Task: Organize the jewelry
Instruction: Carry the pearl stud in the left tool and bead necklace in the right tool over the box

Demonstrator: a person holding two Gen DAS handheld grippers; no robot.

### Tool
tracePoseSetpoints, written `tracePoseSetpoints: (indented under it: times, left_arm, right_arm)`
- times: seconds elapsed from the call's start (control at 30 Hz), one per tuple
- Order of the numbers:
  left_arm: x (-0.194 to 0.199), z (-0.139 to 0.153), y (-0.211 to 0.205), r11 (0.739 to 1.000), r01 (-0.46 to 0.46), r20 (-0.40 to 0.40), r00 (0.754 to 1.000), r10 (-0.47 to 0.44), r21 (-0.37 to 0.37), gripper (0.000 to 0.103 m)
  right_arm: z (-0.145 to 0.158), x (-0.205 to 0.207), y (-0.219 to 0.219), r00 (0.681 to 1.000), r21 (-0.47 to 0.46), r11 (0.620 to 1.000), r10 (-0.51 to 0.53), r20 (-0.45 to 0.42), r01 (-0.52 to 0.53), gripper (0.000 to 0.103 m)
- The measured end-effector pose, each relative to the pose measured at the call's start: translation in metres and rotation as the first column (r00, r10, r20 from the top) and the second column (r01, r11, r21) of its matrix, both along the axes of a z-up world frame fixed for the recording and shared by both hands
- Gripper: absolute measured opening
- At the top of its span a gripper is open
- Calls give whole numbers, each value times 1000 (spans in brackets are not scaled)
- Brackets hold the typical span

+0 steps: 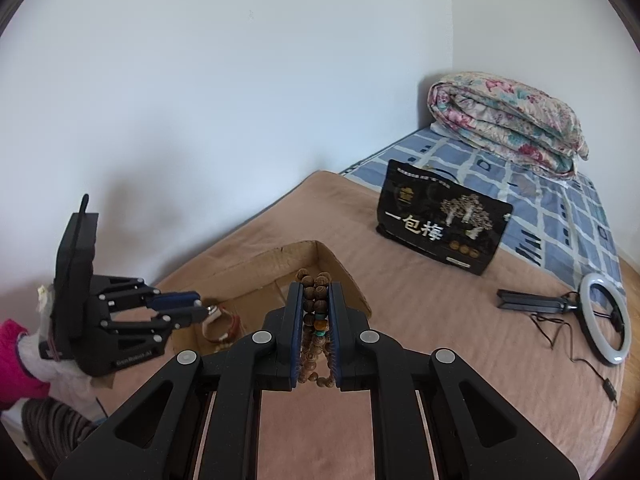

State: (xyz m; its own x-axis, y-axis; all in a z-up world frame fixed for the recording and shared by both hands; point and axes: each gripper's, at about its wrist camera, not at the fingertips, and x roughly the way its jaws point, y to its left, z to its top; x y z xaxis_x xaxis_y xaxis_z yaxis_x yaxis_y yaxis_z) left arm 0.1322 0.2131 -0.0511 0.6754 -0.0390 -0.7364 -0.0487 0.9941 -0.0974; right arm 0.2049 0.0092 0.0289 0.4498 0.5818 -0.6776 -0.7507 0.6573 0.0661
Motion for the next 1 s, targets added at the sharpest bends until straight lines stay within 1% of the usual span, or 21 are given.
tracePoseSetpoints:
  times: [0.3,0.53,0.8,1.0]
  left_arm:
    - [24,-14,7,1000,-14,-7,1000,14,-14,16]
    - [38,-29,11,1000,-23,-27,999,22,-21,16]
    - [50,-43,12,1000,-24,-51,998,23,-20,16]
    - [55,-50,11,1000,-24,-65,998,22,-19,16]
  right_arm:
    - [-18,23,33,999,29,1000,-2,-44,3,10]
    - [-39,40,57,998,9,1000,-3,-58,3,10]
    - [-65,57,67,996,-26,1000,-16,-89,14,10]
    - [-80,62,74,995,-56,998,-20,-102,15,10]
